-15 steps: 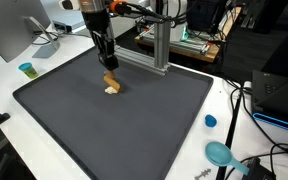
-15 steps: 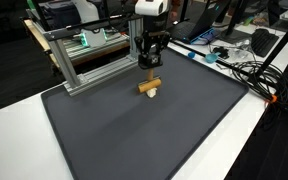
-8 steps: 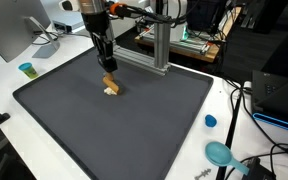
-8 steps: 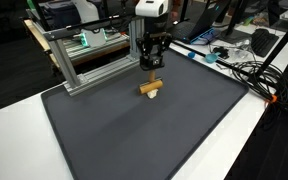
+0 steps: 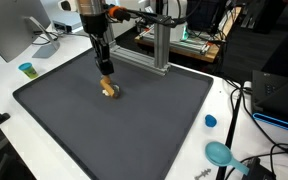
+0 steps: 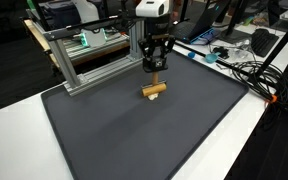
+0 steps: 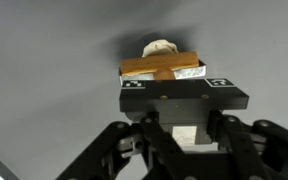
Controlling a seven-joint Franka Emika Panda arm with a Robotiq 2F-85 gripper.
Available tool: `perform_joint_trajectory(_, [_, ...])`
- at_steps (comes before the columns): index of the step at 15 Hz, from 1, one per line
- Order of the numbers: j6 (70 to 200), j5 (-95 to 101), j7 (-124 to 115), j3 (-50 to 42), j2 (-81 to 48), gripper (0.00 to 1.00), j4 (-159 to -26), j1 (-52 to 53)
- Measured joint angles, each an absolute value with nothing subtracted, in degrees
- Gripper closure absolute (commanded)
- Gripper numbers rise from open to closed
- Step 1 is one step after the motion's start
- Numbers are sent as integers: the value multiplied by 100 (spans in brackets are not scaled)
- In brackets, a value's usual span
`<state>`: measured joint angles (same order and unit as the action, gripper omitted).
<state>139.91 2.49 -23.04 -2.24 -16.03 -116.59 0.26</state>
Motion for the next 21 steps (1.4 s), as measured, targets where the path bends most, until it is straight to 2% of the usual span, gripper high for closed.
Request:
perform_joint_trajectory(5, [14087,361,-2532,-325,-1687,78,-11596,126])
perform_joint_trajectory(21, [12485,478,-775,-286,-1764,78,-11249,135])
